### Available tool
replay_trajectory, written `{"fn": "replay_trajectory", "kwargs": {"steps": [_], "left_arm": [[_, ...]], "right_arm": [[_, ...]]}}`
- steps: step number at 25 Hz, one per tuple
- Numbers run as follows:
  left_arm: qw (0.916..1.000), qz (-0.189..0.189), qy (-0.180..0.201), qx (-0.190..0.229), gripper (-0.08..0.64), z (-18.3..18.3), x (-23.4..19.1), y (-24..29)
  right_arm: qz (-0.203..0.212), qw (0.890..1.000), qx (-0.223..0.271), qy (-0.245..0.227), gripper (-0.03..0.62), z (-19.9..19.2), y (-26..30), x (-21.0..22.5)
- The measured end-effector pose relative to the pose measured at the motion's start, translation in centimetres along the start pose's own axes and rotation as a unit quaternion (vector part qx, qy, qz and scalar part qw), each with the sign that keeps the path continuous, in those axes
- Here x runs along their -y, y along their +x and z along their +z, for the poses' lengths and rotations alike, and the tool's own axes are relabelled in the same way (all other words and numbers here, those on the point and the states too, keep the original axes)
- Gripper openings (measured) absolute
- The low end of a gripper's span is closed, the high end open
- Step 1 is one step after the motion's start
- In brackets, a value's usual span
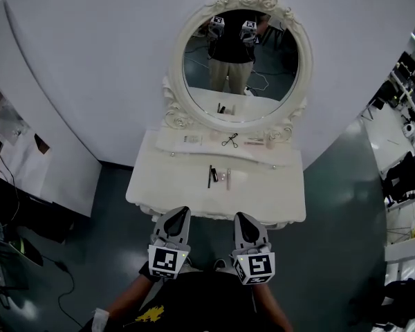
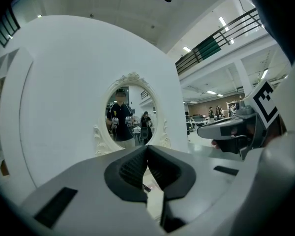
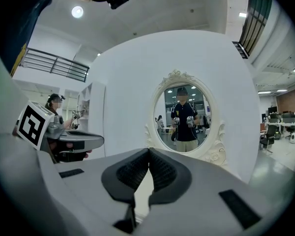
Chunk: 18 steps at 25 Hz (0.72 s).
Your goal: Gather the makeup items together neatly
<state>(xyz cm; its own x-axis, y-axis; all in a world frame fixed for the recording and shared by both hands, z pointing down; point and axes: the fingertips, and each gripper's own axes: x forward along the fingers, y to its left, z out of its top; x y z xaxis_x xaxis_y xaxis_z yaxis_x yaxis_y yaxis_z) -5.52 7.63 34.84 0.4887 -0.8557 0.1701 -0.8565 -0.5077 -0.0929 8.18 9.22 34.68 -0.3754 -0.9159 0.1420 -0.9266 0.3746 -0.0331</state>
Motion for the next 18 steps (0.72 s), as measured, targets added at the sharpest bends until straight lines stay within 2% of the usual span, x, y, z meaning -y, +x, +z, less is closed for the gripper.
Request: {"fn": "replay_trajectory", "kwargs": {"steps": [5,16,18], "left_arm": [[0.9992,-0.008,-0.040,-0.004,0.015,-0.9,-0.7,0.2],[0.9997,-0.007,-0.023,-0.010,0.015,-2.0,-3.2,-0.7],[0.9990,-0.005,-0.041,-0.016,0.014,-2.6,-4.0,-1.2]], "right_arm": [[-0.012,1.000,-0.020,0.010,0.015,-1.5,-0.3,-0.5],[-0.038,0.999,-0.022,-0.001,0.015,-1.1,0.3,-0.6],[-0.040,0.999,-0.023,-0.002,0.015,-1.2,0.6,-1.1]]}}
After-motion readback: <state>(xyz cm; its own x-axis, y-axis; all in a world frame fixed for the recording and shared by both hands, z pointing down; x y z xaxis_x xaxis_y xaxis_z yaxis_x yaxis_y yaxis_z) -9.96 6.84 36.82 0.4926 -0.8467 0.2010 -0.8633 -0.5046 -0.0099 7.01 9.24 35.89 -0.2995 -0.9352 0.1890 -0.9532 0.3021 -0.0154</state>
